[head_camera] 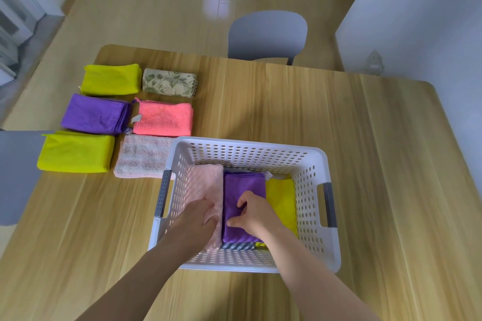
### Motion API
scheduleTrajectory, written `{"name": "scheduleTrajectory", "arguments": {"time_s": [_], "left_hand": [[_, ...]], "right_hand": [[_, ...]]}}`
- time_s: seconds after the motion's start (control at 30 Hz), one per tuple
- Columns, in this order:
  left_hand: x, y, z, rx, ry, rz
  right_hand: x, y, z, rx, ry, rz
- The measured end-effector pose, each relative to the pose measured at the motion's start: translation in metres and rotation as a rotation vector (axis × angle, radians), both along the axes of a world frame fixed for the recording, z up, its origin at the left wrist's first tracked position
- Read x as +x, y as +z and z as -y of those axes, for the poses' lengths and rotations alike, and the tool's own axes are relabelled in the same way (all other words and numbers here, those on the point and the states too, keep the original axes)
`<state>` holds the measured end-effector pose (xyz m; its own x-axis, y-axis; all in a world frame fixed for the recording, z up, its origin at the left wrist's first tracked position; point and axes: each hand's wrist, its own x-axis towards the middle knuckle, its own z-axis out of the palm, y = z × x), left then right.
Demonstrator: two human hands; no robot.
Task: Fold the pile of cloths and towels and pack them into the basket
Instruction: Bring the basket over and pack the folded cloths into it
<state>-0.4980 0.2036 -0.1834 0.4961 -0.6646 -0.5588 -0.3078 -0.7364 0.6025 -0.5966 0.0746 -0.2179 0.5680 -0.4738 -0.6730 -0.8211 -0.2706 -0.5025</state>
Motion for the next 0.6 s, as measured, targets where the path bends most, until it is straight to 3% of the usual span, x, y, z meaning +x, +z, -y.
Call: {"name": "scheduleTrajectory", "arguments": {"time_s": [0.17, 0.37, 0.6], "left_hand": [[-0.001, 0.006, 0.001, -0.003, 0.028, 0.007], [-0.007, 0.018, 0.003, -0.014, 0.055, 0.015], [-0.004, 0.048, 0.001, -0.167, 0.182, 0.07]], "right_hand": [[-0.005, 0.0, 0.002, 0.089, -0.034, -0.01], [-0.011, 0.023, 0.017, 0.405, -0.257, 0.061], [-0.031, 0.065, 0.029, 0.134, -0.289, 0.24]]}}
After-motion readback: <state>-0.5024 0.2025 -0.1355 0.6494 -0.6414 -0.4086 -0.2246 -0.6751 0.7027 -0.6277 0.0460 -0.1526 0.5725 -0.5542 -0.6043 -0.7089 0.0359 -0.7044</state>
